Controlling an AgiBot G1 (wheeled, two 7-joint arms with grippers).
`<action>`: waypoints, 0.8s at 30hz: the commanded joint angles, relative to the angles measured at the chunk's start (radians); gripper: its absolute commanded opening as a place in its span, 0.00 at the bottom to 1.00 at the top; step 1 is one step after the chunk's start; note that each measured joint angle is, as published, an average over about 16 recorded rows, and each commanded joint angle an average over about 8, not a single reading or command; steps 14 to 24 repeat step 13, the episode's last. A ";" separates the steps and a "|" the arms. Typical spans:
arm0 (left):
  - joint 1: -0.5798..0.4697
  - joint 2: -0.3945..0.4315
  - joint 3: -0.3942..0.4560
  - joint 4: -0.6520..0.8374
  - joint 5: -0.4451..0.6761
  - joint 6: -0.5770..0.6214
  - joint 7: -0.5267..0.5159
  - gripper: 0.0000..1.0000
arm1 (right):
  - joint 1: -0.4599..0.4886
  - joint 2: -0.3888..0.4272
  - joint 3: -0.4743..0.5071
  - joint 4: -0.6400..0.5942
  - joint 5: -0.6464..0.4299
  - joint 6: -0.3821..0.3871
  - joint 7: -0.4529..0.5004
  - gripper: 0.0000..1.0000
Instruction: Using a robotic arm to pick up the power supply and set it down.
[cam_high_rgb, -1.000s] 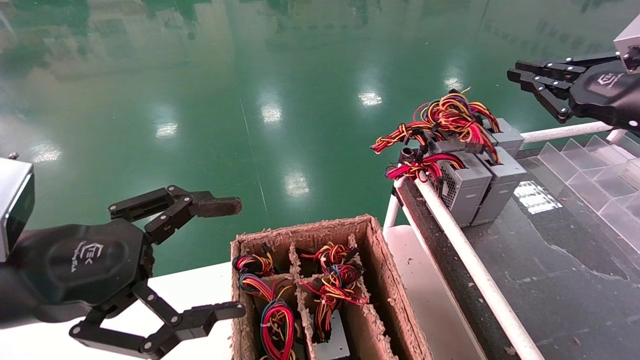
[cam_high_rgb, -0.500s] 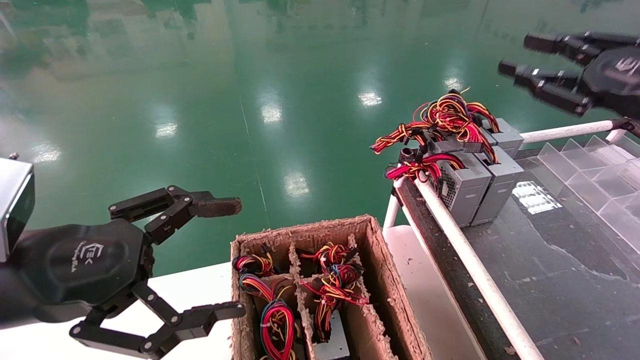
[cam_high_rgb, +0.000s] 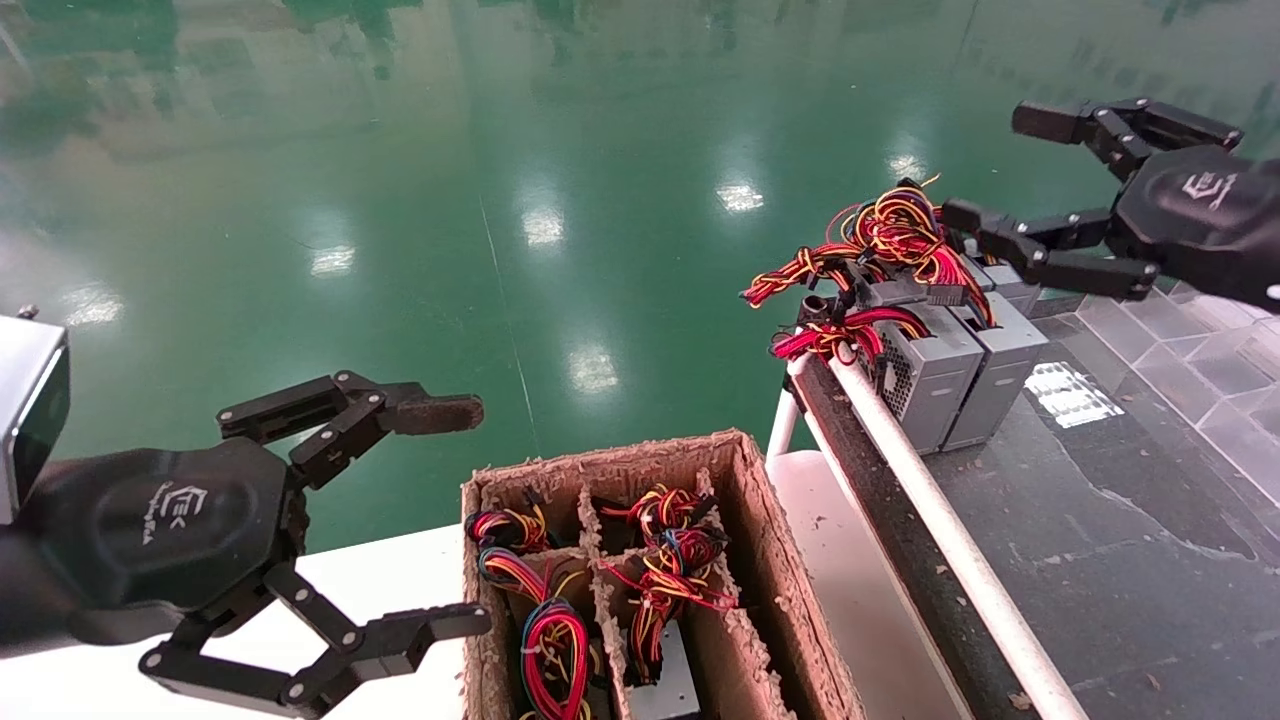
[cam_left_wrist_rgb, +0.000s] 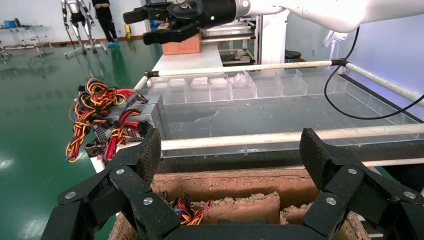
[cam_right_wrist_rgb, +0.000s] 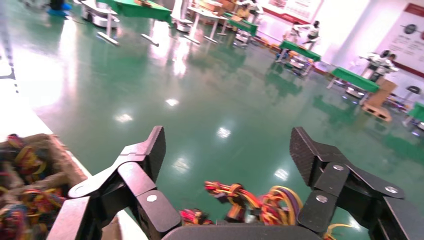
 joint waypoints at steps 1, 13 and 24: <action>0.000 0.000 0.000 0.000 0.000 0.000 0.000 1.00 | -0.021 0.005 0.000 0.033 0.016 -0.005 0.017 1.00; 0.000 0.000 0.000 0.000 0.000 0.000 0.000 1.00 | -0.137 0.034 0.000 0.211 0.099 -0.031 0.107 1.00; 0.000 0.000 0.000 0.000 0.000 0.000 0.000 1.00 | -0.137 0.034 0.000 0.211 0.099 -0.031 0.107 1.00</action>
